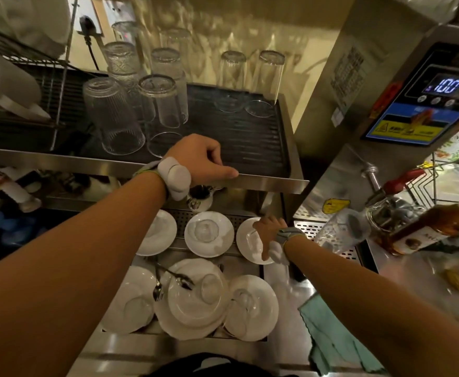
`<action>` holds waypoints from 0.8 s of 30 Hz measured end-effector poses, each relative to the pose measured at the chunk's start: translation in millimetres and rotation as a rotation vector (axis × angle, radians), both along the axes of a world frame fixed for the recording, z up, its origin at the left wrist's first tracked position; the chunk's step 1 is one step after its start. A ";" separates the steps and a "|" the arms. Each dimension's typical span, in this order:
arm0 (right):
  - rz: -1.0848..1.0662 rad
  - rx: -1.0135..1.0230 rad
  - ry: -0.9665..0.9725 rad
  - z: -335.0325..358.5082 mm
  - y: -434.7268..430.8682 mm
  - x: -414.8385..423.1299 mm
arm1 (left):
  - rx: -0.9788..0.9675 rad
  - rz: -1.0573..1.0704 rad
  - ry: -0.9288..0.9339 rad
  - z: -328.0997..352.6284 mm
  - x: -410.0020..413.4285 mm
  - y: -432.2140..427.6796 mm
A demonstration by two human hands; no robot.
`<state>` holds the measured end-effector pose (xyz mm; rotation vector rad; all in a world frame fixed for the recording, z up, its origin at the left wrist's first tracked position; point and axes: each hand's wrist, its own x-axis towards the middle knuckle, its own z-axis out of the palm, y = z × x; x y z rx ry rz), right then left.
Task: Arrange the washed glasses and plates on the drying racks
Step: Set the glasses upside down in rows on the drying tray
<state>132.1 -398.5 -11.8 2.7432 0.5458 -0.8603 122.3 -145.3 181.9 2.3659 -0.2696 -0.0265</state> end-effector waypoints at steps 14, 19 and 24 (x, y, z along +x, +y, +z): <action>0.054 0.074 0.066 23.6 10.1 -4.3 | -0.017 -0.010 0.002 -2.0 0.7 1.6; 0.013 0.449 0.156 62.0 35.1 -38.2 | -0.019 -0.025 0.006 -2.9 0.2 2.7; -0.027 0.883 0.405 138.3 54.8 -61.3 | -0.034 -0.030 -0.004 -3.7 1.1 2.9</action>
